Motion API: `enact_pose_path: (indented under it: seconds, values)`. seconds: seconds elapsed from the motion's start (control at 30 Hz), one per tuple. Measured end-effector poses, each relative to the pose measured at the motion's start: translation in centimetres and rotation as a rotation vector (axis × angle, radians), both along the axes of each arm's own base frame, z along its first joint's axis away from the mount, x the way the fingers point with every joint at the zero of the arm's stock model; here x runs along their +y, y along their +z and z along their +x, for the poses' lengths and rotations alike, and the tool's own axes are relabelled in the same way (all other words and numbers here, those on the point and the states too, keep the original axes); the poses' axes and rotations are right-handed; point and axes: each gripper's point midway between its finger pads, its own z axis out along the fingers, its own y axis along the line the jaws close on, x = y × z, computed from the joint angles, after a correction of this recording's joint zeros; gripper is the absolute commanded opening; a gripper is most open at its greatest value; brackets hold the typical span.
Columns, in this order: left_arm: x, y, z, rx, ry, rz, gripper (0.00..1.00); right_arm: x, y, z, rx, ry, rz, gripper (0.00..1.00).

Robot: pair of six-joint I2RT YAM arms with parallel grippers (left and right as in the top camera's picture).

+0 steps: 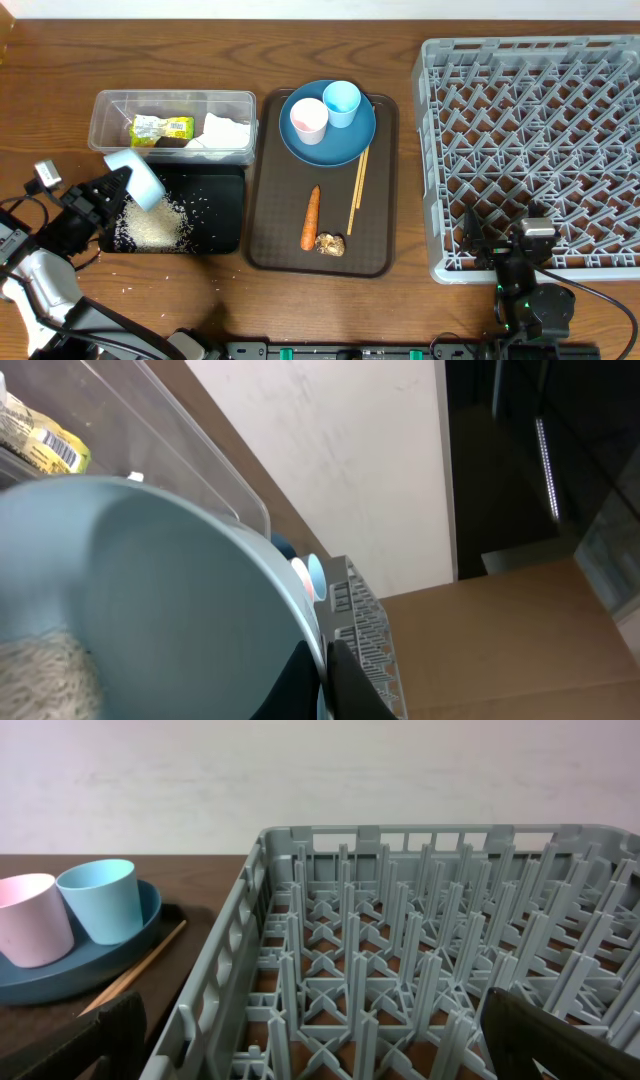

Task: Sort waste into correct bins and load items into the dishwasher rack
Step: 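Tilt the bowl with the left gripper to pour rice onto the black tray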

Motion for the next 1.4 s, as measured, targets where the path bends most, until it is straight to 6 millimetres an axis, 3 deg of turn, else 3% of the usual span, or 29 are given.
enact_pose_path:
  seconds: [1.4]
  values:
    - [0.60,-0.60,-0.03,0.058,0.022,-0.092,0.06,-0.01,0.00,0.00,0.000,0.000,0.000,0.99]
